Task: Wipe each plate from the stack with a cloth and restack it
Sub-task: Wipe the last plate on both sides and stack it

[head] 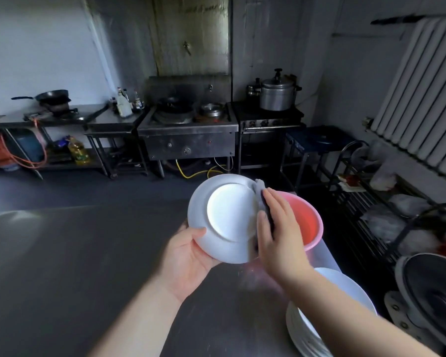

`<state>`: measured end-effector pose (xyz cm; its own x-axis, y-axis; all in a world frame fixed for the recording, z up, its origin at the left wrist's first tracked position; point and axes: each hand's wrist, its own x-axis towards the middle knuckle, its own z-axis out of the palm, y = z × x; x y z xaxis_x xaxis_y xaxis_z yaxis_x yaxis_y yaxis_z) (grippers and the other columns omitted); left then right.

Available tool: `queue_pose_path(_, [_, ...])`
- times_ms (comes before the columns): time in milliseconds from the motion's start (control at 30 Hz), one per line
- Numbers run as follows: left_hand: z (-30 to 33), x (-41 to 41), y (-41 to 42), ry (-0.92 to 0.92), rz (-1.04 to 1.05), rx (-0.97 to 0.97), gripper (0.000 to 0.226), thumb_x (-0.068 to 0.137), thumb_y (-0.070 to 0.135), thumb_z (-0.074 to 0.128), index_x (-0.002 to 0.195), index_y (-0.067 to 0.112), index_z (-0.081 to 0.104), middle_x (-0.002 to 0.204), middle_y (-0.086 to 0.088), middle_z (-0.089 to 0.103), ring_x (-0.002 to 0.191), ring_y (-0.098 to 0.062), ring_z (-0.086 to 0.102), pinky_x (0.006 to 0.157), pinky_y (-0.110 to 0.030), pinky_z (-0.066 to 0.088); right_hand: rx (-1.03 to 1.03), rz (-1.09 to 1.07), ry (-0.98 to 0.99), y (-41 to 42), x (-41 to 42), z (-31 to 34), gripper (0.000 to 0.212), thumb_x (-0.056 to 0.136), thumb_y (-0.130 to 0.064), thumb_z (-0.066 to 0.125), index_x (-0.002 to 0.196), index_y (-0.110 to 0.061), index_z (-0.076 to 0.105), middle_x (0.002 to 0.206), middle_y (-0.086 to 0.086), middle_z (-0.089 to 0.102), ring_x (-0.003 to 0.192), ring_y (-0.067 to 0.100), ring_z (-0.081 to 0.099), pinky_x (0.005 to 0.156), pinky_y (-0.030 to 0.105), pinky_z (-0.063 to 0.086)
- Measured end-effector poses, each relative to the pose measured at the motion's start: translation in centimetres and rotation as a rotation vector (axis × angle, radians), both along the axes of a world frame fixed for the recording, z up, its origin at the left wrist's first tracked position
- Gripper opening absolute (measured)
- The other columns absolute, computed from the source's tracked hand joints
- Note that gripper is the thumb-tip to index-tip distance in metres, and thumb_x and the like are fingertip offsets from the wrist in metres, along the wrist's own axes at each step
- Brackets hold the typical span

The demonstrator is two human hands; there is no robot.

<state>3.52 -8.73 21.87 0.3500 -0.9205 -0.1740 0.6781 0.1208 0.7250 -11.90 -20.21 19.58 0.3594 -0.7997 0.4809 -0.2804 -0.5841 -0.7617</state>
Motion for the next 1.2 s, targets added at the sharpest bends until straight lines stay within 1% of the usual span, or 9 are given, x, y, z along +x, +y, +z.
queue_pose_path(133, [-0.4,0.8,0.1,-0.012,0.053,0.077,0.043,0.103,0.014,0.051,0.145,0.016,0.058,0.137,-0.014,0.068,0.118,-0.03,0.069,0.091,-0.047,0.059,-0.051,0.076,0.12,-1.9,0.9,1.8,0.04,0.108,-0.015,0.05,0.147,-0.015,0.059,0.141,-0.018,0.054,0.126,-0.022,0.043,0.113,0.014,0.034])
queue_pose_path(300, [-1.7,0.7,0.3,0.116,0.187,-0.019,0.04,0.103,0.012,0.049,0.142,0.013,0.058,0.134,-0.017,0.069,0.112,-0.032,0.073,0.076,-0.043,0.064,-0.086,0.024,0.238,6.4,3.1,-3.2,0.071,0.109,-0.04,0.032,0.168,-0.01,0.005,0.175,-0.001,-0.001,0.161,0.014,-0.003,0.127,0.023,0.001])
queue_pose_path(400, [-2.3,0.8,0.6,0.116,0.161,0.017,0.029,0.105,0.016,0.05,0.132,0.019,0.06,0.125,-0.016,0.074,0.1,-0.032,0.077,0.065,-0.042,0.063,-0.124,-0.045,0.325,9.7,4.6,-5.5,0.076,0.109,-0.053,0.022,0.166,-0.012,-0.007,0.175,0.009,-0.012,0.161,0.035,-0.004,0.128,0.033,-0.004])
queue_pose_path(567, [-3.6,2.1,1.4,0.121,0.084,-0.094,0.046,0.104,0.012,0.049,0.15,0.01,0.05,0.145,-0.023,0.059,0.131,-0.046,0.059,0.1,-0.065,0.053,-0.052,-0.104,0.228,4.8,4.9,-3.8,0.063,0.109,-0.044,0.03,0.167,-0.027,0.011,0.174,-0.003,0.012,0.159,0.014,0.009,0.127,0.028,0.01])
queue_pose_path(733, [-5.7,2.5,2.9,0.161,0.079,-0.005,0.042,0.104,0.016,0.047,0.143,0.006,0.058,0.14,-0.024,0.063,0.125,-0.043,0.063,0.079,-0.047,0.063,-0.028,-0.02,0.265,8.7,5.0,-7.4,0.071,0.109,-0.047,0.03,0.167,-0.03,-0.008,0.173,-0.013,-0.013,0.158,0.004,-0.011,0.124,0.018,-0.004])
queue_pose_path(833, [-8.2,2.3,4.6,0.193,0.034,0.093,0.04,0.108,0.018,0.041,0.14,0.004,0.06,0.137,-0.024,0.065,0.122,-0.042,0.066,0.071,-0.04,0.061,0.042,0.062,0.305,12.1,4.1,-12.0,0.077,0.108,-0.047,0.034,0.162,-0.039,-0.021,0.173,-0.011,-0.022,0.161,0.013,-0.013,0.128,0.029,0.009])
queue_pose_path(967, [-12.7,2.6,7.3,0.239,-0.001,0.232,0.039,0.107,0.016,0.041,0.138,0.003,0.061,0.131,-0.023,0.069,0.113,-0.039,0.071,0.082,-0.049,0.061,0.162,0.127,0.349,11.9,1.9,-16.7,0.066,0.11,-0.049,0.031,0.167,-0.031,0.003,0.174,-0.018,-0.003,0.159,0.004,0.005,0.124,0.017,0.017])
queue_pose_path(1100, [-17.2,2.9,10.2,0.229,0.013,0.418,0.041,0.101,0.011,0.049,0.139,0.008,0.062,0.13,-0.019,0.071,0.105,-0.031,0.074,0.087,-0.05,0.059,0.283,0.077,0.425,10.9,-0.4,-20.2,0.055,0.111,-0.041,0.04,0.163,-0.023,0.033,0.157,-0.016,0.037,0.138,0.013,0.047,0.112,0.037,0.046])
queue_pose_path(1200, [-19.1,3.2,12.4,0.255,-0.02,0.487,0.04,0.105,0.011,0.047,0.141,0.011,0.062,0.137,-0.019,0.067,0.116,-0.034,0.07,0.089,-0.051,0.059,0.272,0.075,0.634,11.0,-2.2,-22.1,0.054,0.111,-0.041,0.038,0.162,-0.025,0.034,0.153,-0.009,0.042,0.13,0.017,0.05,0.111,0.036,0.046])
